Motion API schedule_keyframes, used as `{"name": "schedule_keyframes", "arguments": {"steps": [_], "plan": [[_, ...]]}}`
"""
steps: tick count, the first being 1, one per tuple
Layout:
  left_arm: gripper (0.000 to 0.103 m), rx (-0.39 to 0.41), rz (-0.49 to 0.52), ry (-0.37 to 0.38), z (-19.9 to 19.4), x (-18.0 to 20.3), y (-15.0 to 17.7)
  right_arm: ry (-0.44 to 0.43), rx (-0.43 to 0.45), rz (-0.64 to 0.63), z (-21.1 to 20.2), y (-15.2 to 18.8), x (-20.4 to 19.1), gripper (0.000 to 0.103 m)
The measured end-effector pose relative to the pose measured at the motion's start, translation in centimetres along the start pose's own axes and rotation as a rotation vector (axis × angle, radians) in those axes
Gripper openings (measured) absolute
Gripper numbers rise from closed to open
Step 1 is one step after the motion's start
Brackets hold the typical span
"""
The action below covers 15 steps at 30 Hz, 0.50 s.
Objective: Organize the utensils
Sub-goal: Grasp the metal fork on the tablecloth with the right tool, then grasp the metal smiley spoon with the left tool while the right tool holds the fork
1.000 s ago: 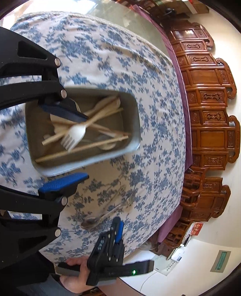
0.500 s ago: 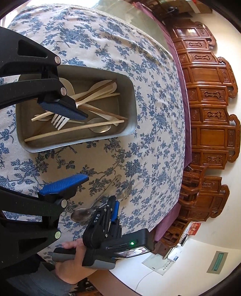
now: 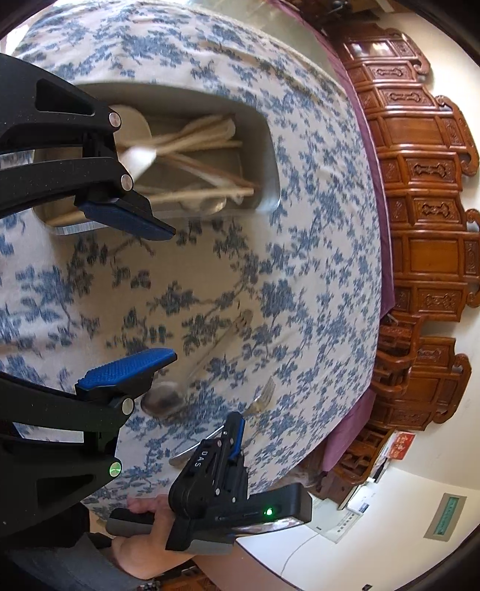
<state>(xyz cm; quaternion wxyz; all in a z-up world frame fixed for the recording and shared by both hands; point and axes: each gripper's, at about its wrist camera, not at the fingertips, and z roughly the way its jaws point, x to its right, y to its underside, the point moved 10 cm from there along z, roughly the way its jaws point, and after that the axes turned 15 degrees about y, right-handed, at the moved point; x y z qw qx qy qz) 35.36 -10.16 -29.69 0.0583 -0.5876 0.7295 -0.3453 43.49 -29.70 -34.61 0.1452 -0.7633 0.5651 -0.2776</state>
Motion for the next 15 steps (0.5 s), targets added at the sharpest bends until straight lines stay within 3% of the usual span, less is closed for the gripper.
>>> {"name": "schedule_keyframes", "arguments": {"steps": [15], "plan": [[0.058,-0.132,-0.05,0.006,8.7,3.3,-0.6,-0.044,-0.019,0.113,0.6,0.3,3.5,0.008]]}}
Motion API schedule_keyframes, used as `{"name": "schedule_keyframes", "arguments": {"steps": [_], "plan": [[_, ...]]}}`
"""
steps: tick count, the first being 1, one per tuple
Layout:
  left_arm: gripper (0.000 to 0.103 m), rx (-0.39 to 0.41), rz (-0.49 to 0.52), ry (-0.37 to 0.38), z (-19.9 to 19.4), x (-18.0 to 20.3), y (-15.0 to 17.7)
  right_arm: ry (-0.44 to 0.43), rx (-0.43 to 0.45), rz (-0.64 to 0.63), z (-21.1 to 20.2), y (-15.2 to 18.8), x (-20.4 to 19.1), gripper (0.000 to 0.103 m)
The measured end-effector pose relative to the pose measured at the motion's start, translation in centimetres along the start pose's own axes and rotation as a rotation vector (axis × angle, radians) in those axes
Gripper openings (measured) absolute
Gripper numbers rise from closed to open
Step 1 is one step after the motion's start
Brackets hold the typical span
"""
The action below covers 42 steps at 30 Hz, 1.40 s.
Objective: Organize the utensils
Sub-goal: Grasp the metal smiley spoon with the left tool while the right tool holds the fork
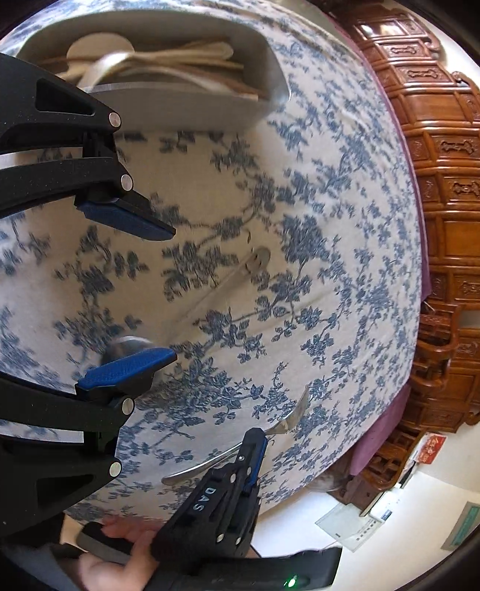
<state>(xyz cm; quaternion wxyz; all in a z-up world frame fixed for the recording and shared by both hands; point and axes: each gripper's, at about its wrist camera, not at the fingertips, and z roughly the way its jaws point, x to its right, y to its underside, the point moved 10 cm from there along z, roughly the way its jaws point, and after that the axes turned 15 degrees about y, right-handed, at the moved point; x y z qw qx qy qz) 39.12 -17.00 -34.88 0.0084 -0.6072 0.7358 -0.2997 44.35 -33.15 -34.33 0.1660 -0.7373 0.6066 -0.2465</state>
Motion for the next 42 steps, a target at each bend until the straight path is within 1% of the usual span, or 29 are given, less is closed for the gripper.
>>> {"name": "schedule_keyframes", "arguments": {"steps": [2,3,4,5,7,8,9,10,13,18,22,26,28,32,42], "plan": [[0.054,-0.011,-0.013,0.007,0.7,0.4,-0.2,-0.007,0.001,0.005,0.0,-0.1,0.0,0.008],[0.049,-0.015,-0.011,0.007,1.1,0.6,-0.3,-0.011,0.003,0.007,0.0,-0.2,0.1,0.008],[0.042,-0.022,-0.007,0.001,1.6,0.9,-0.4,-0.016,0.006,0.009,-0.1,-0.3,0.0,0.008],[0.038,-0.03,-0.006,-0.003,1.9,0.9,-0.5,-0.018,0.007,0.009,-0.1,-0.3,0.0,0.008],[0.028,-0.054,-0.015,-0.003,2.8,1.1,-0.4,-0.022,0.007,0.01,-0.2,-0.4,-0.1,0.008],[0.026,-0.056,-0.017,-0.006,3.0,1.2,-0.4,-0.022,0.006,0.01,-0.2,-0.4,-0.1,0.008],[0.021,-0.055,-0.013,-0.024,3.1,1.1,-0.5,-0.023,0.005,0.01,-0.2,-0.4,-0.2,0.008],[0.018,-0.053,0.0,-0.045,3.1,1.0,-0.4,-0.025,0.006,0.011,-0.2,-0.4,-0.2,0.008],[0.018,-0.058,0.031,-0.072,3.0,1.0,-0.2,-0.029,0.007,0.01,-0.3,-0.4,-0.3,0.008],[0.013,-0.067,0.023,-0.072,2.4,-0.5,0.1,-0.034,0.008,-0.001,-0.2,-0.4,-0.8,0.008],[0.012,-0.07,0.023,-0.071,1.9,-1.3,0.4,-0.041,0.002,-0.013,-0.1,-0.3,-1.3,0.008],[0.012,-0.07,0.035,-0.085,1.9,-1.2,0.4,-0.044,-0.017,-0.025,0.4,0.2,-1.8,0.008],[0.011,-0.067,0.042,-0.086,1.9,-1.1,0.4,-0.046,-0.022,-0.032,0.6,0.5,-2.1,0.008],[0.011,-0.059,0.057,-0.085,1.9,-1.1,0.4,-0.062,-0.024,-0.013,0.7,0.5,-2.1,0.008],[0.011,-0.066,0.077,-0.086,1.9,-1.1,0.5,-0.039,-0.012,-0.034,0.7,0.5,-2.3,0.009]]}}
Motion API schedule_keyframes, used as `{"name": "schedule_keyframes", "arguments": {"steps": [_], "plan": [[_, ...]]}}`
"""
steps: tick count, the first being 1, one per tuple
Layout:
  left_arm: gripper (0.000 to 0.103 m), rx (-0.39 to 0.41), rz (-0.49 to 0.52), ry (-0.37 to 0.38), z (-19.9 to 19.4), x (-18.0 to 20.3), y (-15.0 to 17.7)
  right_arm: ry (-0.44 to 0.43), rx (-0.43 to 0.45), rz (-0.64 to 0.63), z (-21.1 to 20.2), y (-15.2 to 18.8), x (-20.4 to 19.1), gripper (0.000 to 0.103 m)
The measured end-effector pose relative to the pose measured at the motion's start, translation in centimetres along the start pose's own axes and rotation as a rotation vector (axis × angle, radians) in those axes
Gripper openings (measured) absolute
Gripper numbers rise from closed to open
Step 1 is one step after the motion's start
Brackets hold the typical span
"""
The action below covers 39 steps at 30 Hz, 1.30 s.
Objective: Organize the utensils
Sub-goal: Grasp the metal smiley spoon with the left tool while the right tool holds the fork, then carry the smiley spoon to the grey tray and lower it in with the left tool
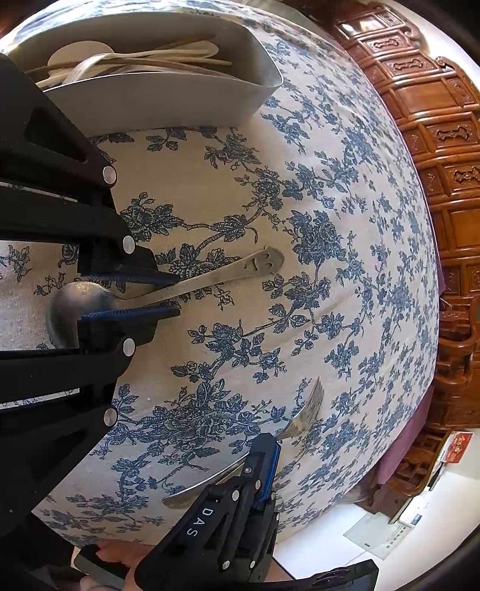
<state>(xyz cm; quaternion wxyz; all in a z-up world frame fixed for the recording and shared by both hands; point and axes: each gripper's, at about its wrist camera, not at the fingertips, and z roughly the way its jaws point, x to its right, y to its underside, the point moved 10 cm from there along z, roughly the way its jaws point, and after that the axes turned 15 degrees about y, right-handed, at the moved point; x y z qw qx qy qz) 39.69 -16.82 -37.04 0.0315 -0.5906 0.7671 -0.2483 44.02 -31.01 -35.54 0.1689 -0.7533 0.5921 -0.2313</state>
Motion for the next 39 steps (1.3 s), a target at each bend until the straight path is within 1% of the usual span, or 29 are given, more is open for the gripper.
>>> {"name": "schedule_keyframes", "arguments": {"steps": [2,4,6,9,14,19,23,26,32,39], "plan": [[0.009,0.005,0.007,-0.003,0.0,0.0,0.0,-0.003,-0.001,0.001,0.0,0.0,0.0,0.009],[0.005,0.011,0.01,-0.002,-0.2,-0.1,0.1,-0.006,0.0,0.003,0.0,0.0,0.0,0.009],[0.005,0.013,0.009,0.013,-0.5,-0.1,0.3,-0.011,-0.001,0.014,0.0,0.0,0.0,0.009],[0.005,0.031,0.017,0.015,-1.3,-0.2,0.7,-0.025,-0.017,0.056,0.0,-0.1,0.3,0.008],[0.005,0.061,0.026,0.026,-3.0,-0.1,0.6,-0.032,0.0,0.04,-0.7,-0.2,-0.6,0.008],[0.005,0.117,0.038,0.037,-5.9,0.0,0.2,-0.072,0.047,0.022,-2.8,-0.9,-2.7,0.008],[0.005,0.154,0.048,0.029,-8.1,-0.1,0.1,-0.098,0.074,0.002,-4.1,-1.7,-4.7,0.008],[0.005,0.178,0.045,0.027,-9.7,-0.7,0.1,-0.13,0.103,-0.016,-5.6,-2.2,-6.5,0.008],[0.005,0.216,0.024,0.017,-12.5,-2.6,0.6,-0.162,0.14,-0.059,-7.7,-2.6,-9.4,0.008],[0.005,0.249,0.008,0.014,-14.7,-4.3,1.2,-0.189,0.188,-0.075,-9.8,-3.2,-11.2,0.008]]}}
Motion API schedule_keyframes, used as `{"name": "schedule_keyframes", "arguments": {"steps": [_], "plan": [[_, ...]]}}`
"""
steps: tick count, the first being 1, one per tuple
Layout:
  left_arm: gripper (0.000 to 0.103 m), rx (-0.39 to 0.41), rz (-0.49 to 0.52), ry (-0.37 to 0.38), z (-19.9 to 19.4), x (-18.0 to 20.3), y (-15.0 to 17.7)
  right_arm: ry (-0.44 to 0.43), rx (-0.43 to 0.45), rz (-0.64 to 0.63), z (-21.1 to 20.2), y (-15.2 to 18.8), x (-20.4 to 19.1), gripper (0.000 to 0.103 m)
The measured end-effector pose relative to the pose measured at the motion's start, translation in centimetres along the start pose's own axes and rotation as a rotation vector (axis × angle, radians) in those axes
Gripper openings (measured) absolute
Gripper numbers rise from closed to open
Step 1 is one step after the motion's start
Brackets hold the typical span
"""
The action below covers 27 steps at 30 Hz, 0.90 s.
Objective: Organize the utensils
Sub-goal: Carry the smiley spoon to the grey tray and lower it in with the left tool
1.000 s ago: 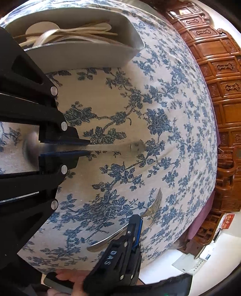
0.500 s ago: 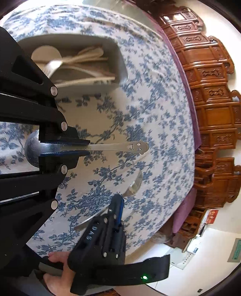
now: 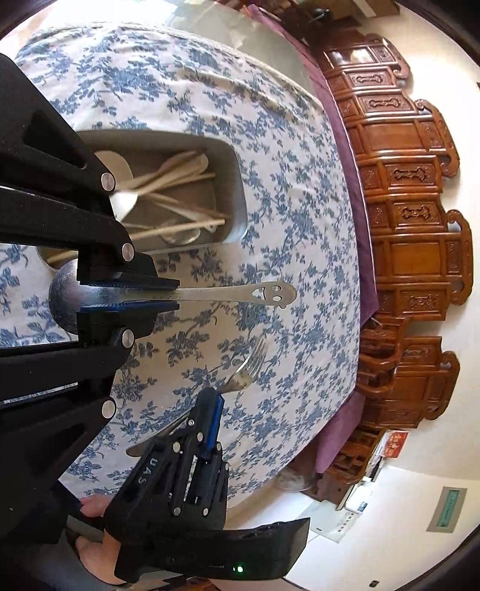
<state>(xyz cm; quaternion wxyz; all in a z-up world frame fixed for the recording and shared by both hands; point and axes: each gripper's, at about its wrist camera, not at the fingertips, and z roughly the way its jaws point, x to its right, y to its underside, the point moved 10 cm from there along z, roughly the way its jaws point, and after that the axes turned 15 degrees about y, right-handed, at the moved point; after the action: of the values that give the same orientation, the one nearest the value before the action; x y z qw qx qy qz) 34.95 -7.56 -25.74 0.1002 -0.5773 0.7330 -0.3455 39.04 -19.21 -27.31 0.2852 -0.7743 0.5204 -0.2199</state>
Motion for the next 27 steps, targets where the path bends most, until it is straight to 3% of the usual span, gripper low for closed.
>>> {"name": "schedule_keyframes", "arguments": {"steps": [16,27], "plan": [[0.005,0.023,-0.064,-0.079,-1.8,-7.0,0.8,-0.05,0.049,-0.044,-1.6,-1.1,-3.2,0.008],[0.005,-0.048,-0.113,-0.118,0.8,-10.7,3.5,-0.05,0.04,-0.05,-1.2,-0.7,-3.4,0.008]]}}
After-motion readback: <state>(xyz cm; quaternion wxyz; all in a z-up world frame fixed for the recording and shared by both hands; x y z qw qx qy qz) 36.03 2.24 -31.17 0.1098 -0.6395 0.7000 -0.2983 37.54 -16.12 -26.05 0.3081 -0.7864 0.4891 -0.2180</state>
